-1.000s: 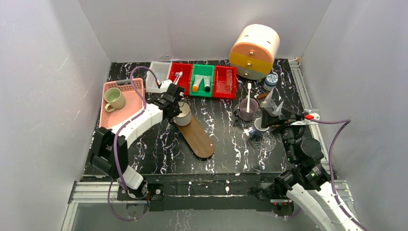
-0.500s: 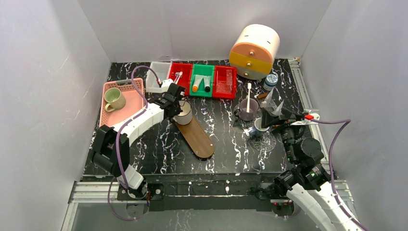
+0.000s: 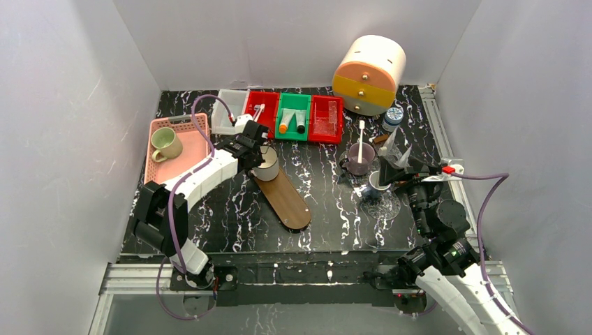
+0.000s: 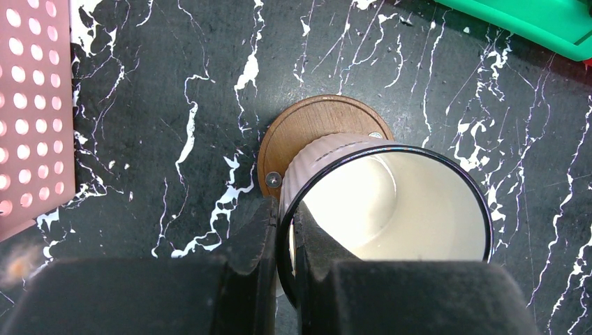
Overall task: Prepare toiletry sets of a toothbrush and toothpaste on the tray
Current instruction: Place the cup on the tray.
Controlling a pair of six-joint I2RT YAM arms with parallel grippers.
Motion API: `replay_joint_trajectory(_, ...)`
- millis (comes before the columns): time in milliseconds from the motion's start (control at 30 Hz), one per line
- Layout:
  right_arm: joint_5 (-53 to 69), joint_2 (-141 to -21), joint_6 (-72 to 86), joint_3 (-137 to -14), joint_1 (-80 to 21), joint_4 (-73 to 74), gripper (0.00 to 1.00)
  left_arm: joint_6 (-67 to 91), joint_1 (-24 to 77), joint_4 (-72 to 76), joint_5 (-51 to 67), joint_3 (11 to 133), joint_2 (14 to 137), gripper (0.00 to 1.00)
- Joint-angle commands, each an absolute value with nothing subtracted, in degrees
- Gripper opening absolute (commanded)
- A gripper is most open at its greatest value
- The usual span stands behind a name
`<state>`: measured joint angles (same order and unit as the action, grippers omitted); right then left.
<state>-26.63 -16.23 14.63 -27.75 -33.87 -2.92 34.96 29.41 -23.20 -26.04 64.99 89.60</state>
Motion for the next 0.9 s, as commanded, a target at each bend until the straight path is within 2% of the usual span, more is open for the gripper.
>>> replay_joint_trajectory(0,-26.46,-16.52,14.06,-29.27,-33.96,-4.39,0.99,34.36,28.77,-24.52,-26.29,66.15,90.26,0.03)
replay_joint_trajectory(867,-25.83,-16.17,14.24,-28.85,-34.0,-4.13,0.99,32.4,26.13,-24.79,-23.61,65.61,89.71,0.02)
